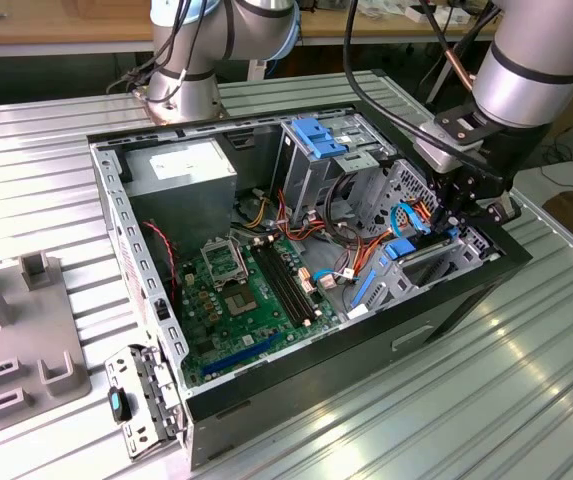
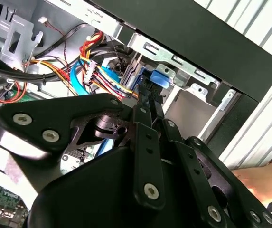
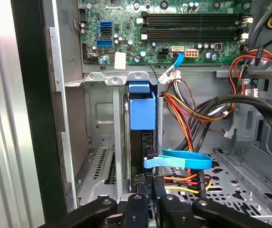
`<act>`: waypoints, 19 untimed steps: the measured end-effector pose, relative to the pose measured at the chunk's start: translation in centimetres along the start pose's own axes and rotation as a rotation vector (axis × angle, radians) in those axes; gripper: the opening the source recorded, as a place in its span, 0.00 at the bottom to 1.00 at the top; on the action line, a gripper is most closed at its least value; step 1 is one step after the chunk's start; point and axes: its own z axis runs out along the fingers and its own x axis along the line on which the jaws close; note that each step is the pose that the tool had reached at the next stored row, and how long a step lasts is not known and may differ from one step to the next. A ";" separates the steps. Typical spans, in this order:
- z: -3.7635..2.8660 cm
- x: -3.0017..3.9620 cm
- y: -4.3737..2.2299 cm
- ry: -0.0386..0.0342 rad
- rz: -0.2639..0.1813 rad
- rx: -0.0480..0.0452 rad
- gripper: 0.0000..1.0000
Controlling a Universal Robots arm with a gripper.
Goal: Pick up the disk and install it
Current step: 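Insert the second disk wire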
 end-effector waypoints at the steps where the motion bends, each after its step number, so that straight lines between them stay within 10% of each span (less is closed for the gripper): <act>1: 0.05 0.01 0.02 -0.0053 0.005 -0.0001 0.16; 19: 0.43 0.51 0.42 -0.0345 0.011 0.0081 0.16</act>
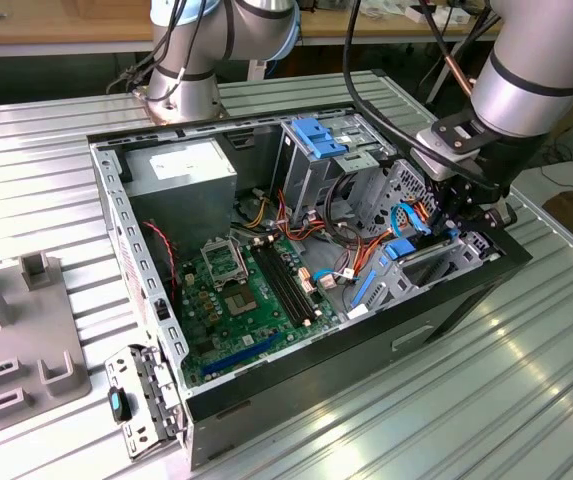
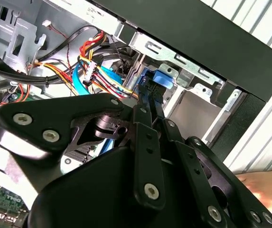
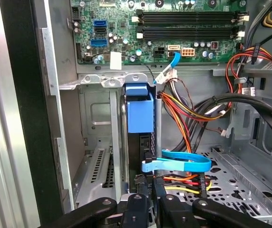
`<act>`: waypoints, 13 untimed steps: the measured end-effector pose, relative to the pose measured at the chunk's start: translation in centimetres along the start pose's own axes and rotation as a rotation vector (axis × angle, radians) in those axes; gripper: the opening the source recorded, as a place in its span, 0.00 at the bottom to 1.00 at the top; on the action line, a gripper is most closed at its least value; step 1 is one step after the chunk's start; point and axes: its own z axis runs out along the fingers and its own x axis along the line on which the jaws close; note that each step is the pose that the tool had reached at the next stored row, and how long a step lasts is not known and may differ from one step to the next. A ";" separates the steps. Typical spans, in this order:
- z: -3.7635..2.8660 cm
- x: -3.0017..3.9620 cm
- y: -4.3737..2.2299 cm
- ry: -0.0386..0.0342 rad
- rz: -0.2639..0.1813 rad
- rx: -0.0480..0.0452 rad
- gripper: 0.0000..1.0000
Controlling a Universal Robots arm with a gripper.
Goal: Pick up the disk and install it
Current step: 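Insert the second disk wire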
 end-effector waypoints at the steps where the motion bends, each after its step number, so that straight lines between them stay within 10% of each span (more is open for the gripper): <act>1: 0.01 0.01 0.00 -0.0002 0.000 0.0000 0.16; 13: 0.43 0.16 0.14 -0.0010 0.000 -0.0001 0.16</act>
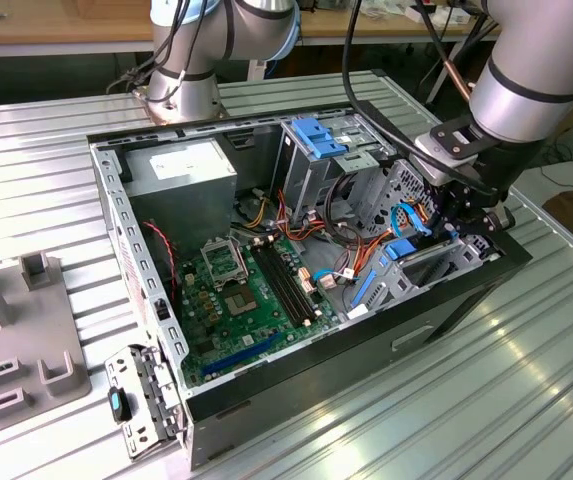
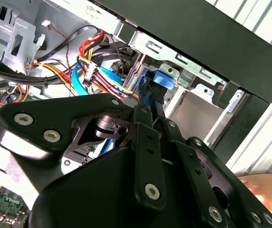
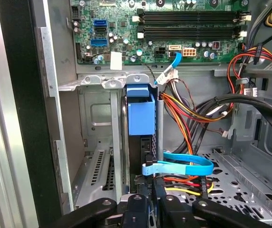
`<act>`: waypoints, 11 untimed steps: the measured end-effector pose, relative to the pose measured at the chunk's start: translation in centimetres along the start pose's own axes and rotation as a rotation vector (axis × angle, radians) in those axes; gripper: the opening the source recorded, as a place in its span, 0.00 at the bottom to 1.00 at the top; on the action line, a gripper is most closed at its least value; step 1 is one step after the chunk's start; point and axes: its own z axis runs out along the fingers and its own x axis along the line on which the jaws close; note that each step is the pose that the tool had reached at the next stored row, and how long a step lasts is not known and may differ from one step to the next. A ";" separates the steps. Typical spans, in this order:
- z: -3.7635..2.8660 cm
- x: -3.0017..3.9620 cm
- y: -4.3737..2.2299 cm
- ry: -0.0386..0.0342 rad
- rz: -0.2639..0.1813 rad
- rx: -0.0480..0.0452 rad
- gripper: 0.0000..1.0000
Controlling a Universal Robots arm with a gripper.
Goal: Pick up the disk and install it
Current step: 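Insert the second disk wire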
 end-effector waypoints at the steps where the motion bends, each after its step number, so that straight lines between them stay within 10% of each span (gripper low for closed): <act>1: 0.00 0.00 0.00 0.0000 0.000 0.0000 0.16; 11: 0.10 0.01 0.03 -0.0002 0.000 -0.0001 0.18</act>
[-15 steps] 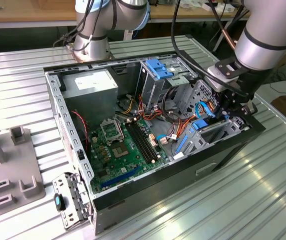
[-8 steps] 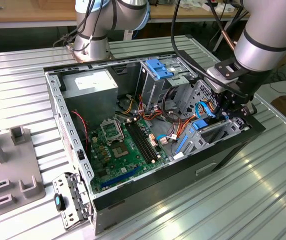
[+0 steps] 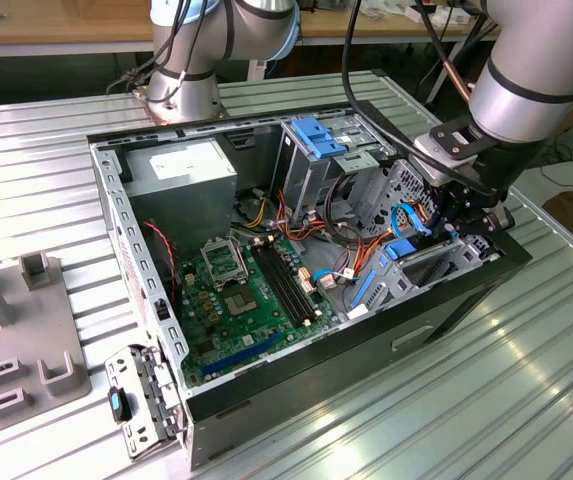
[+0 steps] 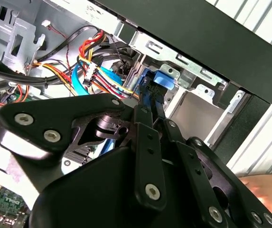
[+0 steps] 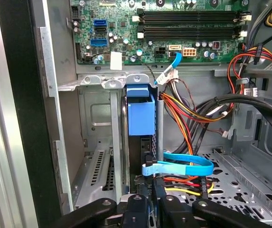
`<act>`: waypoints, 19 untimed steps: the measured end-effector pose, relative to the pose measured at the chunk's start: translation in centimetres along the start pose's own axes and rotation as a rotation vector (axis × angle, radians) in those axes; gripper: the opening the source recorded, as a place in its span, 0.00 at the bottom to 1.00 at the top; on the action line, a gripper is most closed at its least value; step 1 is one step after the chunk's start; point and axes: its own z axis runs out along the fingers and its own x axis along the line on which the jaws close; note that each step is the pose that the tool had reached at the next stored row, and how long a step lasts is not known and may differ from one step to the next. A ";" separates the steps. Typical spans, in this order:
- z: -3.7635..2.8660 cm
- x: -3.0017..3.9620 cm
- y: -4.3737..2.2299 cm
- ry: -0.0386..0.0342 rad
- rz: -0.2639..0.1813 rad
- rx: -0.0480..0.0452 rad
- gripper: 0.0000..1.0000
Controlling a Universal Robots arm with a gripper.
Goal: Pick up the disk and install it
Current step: 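Insert the second disk wire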
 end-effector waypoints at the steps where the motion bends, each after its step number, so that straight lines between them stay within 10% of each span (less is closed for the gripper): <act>1: 0.01 0.00 0.00 -0.0002 0.000 0.0001 0.18; 8: -0.30 -0.02 -0.07 -0.0014 0.000 0.0001 0.30; 14: -2.11 -0.12 -0.46 -0.0240 0.007 -0.0007 0.30; 19: -2.22 -0.12 -0.48 -0.0236 0.010 -0.0006 0.30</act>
